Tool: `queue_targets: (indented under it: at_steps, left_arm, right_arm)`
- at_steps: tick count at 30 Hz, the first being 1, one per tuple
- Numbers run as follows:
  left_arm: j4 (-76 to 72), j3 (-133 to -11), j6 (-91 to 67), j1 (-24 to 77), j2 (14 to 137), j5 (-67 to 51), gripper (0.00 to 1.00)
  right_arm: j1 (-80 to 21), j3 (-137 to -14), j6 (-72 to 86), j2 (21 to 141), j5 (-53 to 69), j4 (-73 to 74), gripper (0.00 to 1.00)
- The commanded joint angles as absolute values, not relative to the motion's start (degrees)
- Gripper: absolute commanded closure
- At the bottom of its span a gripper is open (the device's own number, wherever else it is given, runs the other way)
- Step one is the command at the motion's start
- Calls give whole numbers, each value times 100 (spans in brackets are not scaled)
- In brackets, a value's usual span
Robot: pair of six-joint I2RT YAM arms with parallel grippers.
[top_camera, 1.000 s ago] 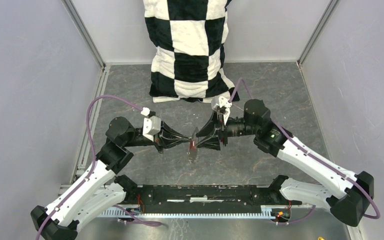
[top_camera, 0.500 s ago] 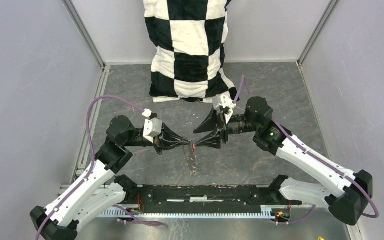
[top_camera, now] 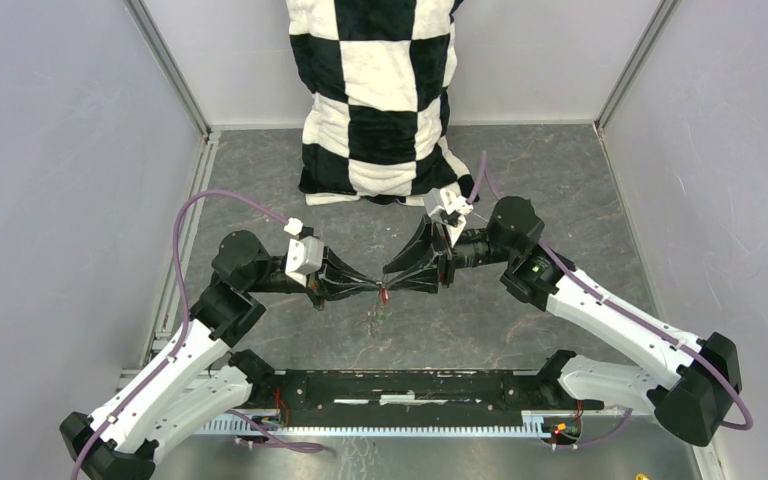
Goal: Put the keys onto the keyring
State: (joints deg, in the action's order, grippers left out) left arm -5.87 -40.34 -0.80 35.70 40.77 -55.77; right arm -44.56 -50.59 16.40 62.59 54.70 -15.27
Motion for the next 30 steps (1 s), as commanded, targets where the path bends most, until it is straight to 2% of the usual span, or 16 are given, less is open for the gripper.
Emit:
queue_targets:
  at_steps: [1,9,13,15,20,22,26,30]
  left_arm:
    - [-899,-4267,133,3560,4052,-5595,98]
    - [-936,-4280,115,3560,4034,-5564,98]
    - [-894,-4254,137,3560,4039,-5577,98]
    - [-707,-4260,269,3560,4056,-5568,96]
    - [808,-4450,1400,3560,4199,-5330,69]
    - [1553,-4610,2005,3560,4296,-5232,63]
    - [2525,-4973,2842,3560,4565,-5094,60]
    - [3122,-5239,3404,3561,4843,-5080,63]
  right_arm:
    - [-4533,-5034,1801,6328,5572,-1876,60]
    - [-4594,-5127,1657,6383,5499,-1607,71]
    - [-4605,-5241,1536,6399,5408,-1415,100]
    - [-4611,-5339,1358,6390,5289,-1116,100]
    - [-4624,-5770,657,6434,5012,237,100]
    - [-4698,-6178,85,6595,4715,1197,100]
    - [-5138,-7113,-952,7120,3838,2967,100]
    - [-5555,-7700,-1327,7573,3213,3803,100]
